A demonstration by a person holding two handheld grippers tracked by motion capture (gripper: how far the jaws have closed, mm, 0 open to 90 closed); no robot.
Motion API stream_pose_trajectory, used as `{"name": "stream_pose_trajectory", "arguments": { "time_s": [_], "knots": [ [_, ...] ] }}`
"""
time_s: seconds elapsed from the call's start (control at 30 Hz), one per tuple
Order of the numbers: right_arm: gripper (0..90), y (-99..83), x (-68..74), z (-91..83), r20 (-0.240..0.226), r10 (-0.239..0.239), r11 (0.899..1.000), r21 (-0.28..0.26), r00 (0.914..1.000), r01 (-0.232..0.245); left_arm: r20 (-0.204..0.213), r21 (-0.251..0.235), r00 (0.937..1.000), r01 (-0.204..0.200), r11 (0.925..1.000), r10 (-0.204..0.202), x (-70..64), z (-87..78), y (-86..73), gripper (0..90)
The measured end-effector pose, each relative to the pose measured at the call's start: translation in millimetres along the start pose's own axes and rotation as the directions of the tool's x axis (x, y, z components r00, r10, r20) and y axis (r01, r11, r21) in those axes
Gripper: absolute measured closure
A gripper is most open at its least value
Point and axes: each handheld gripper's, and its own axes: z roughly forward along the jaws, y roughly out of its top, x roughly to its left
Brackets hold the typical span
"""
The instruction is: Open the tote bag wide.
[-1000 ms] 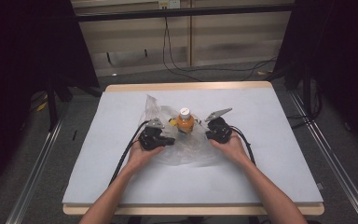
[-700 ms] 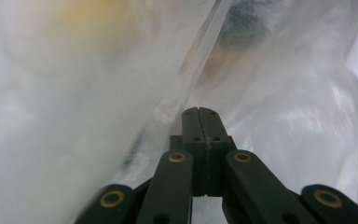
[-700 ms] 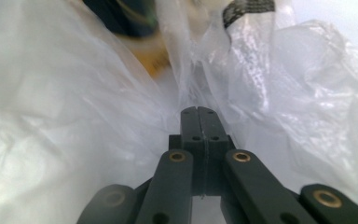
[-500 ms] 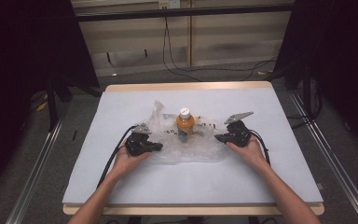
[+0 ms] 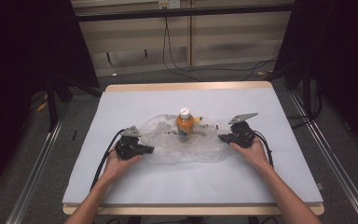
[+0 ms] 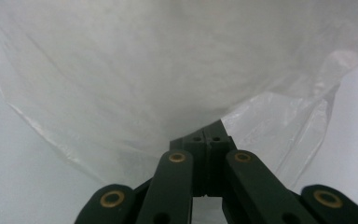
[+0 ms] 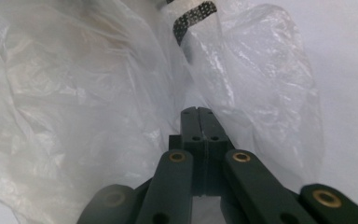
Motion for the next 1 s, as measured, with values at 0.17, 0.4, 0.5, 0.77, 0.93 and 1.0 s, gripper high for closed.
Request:
{"name": "stream_pose_trajectory", "arguments": {
  "time_s": [0.17, 0.4, 0.5, 0.77, 0.93, 1.0],
  "knots": [
    [90.0, 10.3, 5.5, -12.3, -0.032, 0.000, 0.996, -0.092, 0.9995, -0.003, 0.011, -0.072, 0.9998, -0.014, 0.9973, 0.015, -9.6, -11.6, 7.5, 90.0],
    [90.0, 23.1, 11.1, -39.6, -0.056, 0.015, 0.977, -0.213, 0.9983, -0.026, 0.031, -0.141, 0.9986, -0.039, 0.9892, 0.043, -25.7, -28.6, 13.1, 90.0],
    [90.0, 28.6, 15.7, -46.1, -0.064, -0.002, 0.971, -0.237, 0.9980, -0.013, 0.040, -0.176, 0.9980, -0.042, 0.9835, 0.050, -30.5, -41.3, 13.0, 90.0],
    [90.0, 42.8, 24.5, -57.8, -0.090, -0.025, 0.957, -0.290, 0.9956, -0.003, 0.027, -0.303, 0.9979, -0.048, 0.9517, 0.059, -32.3, -77.3, 23.9, 90.0],
    [90.0, 55.7, 34.3, -61.0, -0.112, -0.059, 0.949, -0.316, 0.9920, 0.021, 0.004, -0.342, 0.9987, -0.047, 0.9386, 0.051, -28.6, -89.3, 30.0, 90.0],
    [90.0, 61.9, 39.0, -60.8, -0.123, -0.070, 0.945, -0.326, 0.9899, 0.026, 0.006, -0.371, 0.9987, -0.045, 0.9277, 0.051, -28.4, -94.8, 35.9, 90.0]
  ]
}}
